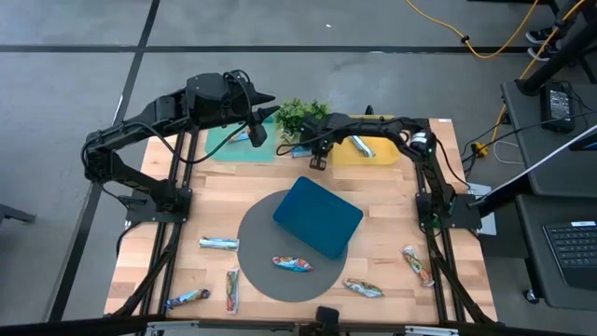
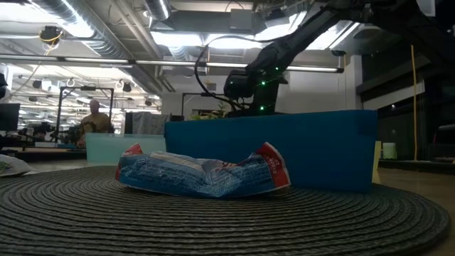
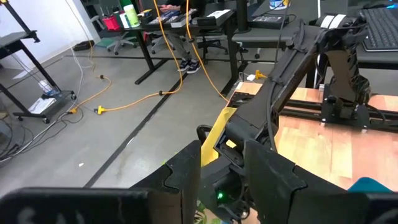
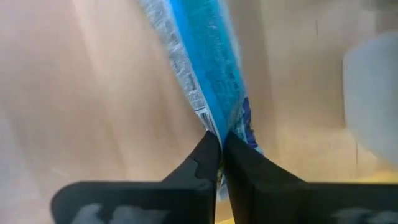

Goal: Pick and place Granola Bars by type
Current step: Put the top blue granola bar into the blue bin

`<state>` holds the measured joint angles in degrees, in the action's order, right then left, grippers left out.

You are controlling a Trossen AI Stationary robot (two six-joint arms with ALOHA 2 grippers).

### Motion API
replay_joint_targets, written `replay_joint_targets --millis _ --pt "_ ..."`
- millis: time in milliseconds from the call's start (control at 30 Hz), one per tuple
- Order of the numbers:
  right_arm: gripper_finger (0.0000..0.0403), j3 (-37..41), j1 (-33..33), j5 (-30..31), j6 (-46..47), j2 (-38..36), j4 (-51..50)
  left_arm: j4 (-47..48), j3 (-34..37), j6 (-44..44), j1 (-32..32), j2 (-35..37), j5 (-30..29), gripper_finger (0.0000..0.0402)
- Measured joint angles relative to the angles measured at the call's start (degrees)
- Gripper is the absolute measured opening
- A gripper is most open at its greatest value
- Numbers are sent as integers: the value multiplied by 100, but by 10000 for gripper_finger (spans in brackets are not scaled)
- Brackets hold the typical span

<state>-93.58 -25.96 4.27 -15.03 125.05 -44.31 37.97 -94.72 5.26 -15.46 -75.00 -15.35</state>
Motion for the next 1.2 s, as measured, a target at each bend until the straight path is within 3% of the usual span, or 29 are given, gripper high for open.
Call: replay_joint_targets --millis 467,933,1200 --pt "9 -1474 230 -6 -24 -7 -856 1 0 2 0 0 0 116" --pt "8 -1583 210 -1117 230 -47 -1674 -1 13 245 0 0 -18 116" --pt "8 -1505 77 -1158 258 -540 -1644 257 59 304 -15 -5 -99 116"
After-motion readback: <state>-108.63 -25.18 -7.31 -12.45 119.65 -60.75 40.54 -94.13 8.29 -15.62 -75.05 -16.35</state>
